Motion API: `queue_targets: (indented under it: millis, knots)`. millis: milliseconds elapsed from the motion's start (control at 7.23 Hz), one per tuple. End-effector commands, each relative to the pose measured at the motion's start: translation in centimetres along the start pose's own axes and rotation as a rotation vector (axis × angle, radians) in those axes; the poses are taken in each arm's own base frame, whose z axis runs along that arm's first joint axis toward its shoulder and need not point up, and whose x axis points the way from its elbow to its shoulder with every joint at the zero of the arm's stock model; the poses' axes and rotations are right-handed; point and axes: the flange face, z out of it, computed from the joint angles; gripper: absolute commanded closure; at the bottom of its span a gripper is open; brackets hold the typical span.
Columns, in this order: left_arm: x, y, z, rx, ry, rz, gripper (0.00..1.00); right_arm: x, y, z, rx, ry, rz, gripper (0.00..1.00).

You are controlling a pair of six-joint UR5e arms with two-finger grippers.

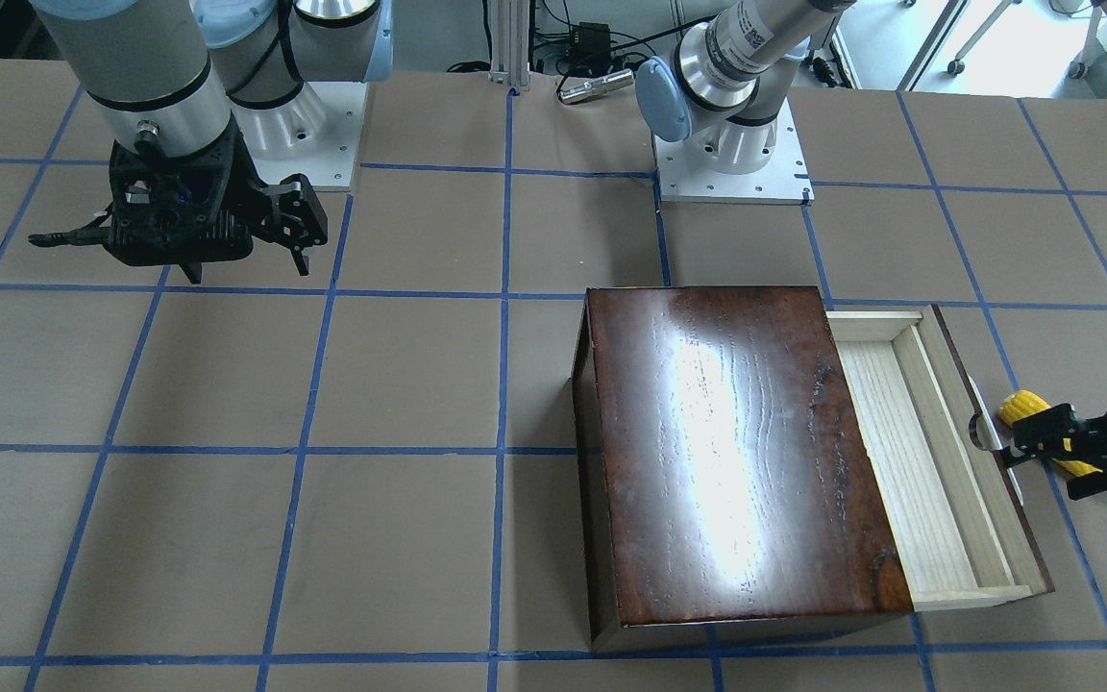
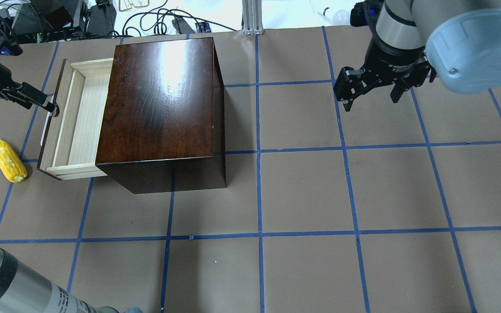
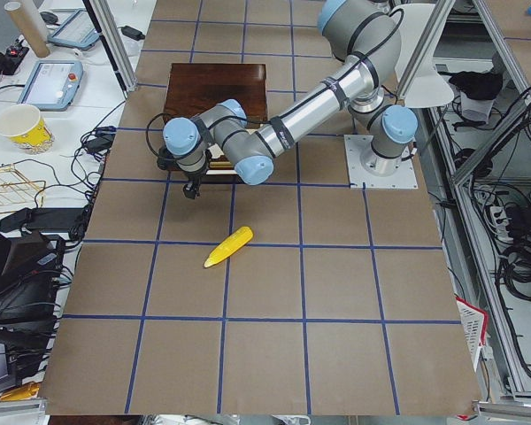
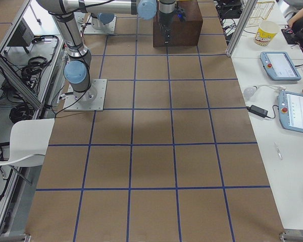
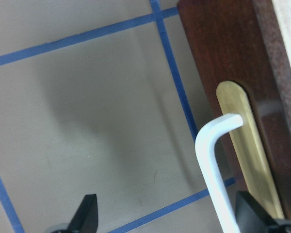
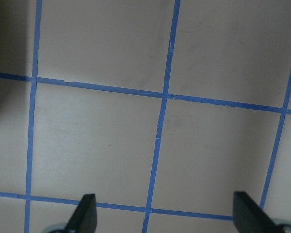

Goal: Open drawer and put corn inside
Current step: 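Release the handle and move the left gripper toward the yellow corn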

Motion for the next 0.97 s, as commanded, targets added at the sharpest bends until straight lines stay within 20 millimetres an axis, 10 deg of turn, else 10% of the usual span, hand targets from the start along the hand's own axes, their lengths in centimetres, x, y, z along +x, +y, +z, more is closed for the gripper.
queue_targets:
  millis: [0,277,830]
  knots:
    - [-0.4,2.0,-2.8,-0.005,0.01,-0.048,0.0,0.2,0.0,0.0,0.0,0.0,0.003,0.0]
    - [-2.2,4.2,-5.0,0.015,-0.012,-0.208,0.0,0.0,0.0,0.0,0.0,0.0,0.0,0.0]
    - [-5.9,7.1,-3.3,0.0,0.013,-0.56,0.0,0.2,0.0,0.0,0.0,0.0,0.003,0.0]
